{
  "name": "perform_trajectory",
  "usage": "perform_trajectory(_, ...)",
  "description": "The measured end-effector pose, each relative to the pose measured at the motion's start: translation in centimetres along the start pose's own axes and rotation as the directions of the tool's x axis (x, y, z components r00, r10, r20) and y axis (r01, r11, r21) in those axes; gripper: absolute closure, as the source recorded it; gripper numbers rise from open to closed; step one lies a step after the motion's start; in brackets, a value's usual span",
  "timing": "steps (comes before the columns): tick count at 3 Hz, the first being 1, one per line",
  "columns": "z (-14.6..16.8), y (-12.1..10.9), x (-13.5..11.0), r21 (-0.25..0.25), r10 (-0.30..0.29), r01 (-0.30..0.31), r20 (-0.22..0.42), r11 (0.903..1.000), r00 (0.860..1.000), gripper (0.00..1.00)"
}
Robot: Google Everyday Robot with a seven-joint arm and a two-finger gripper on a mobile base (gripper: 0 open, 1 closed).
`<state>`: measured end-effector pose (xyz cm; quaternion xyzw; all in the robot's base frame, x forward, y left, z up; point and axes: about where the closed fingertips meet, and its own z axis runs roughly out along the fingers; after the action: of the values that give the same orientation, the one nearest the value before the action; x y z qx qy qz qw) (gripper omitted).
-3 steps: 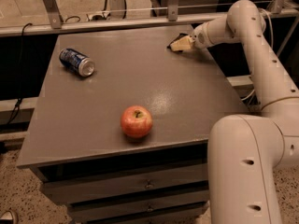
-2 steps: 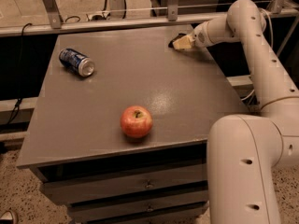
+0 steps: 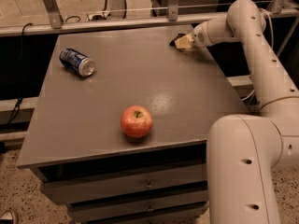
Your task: Move rxbar chocolate near apple
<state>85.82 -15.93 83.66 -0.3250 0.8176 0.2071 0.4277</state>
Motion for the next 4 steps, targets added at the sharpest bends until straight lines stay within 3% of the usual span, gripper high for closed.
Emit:
perform_trajectory(1, -1.8, 1.1, -1.5, 0.0, -0.097, 0.097, -0.004, 0.9953, 0.995, 1.0)
perform_trajectory(2, -8.1, 2.6, -5.0, 0.084, -0.339, 0.338, -0.001, 0.9375, 0.941, 1.0)
perform_trajectory(3, -9.6, 4.9, -6.9, 0.103, -0.466, 0.466, -0.022, 0.8788, 0.884, 1.0)
perform_trajectory(4, -9.3, 4.9, -6.7, 0.099, -0.464, 0.464, -0.022, 0.8804, 0.886, 0.82)
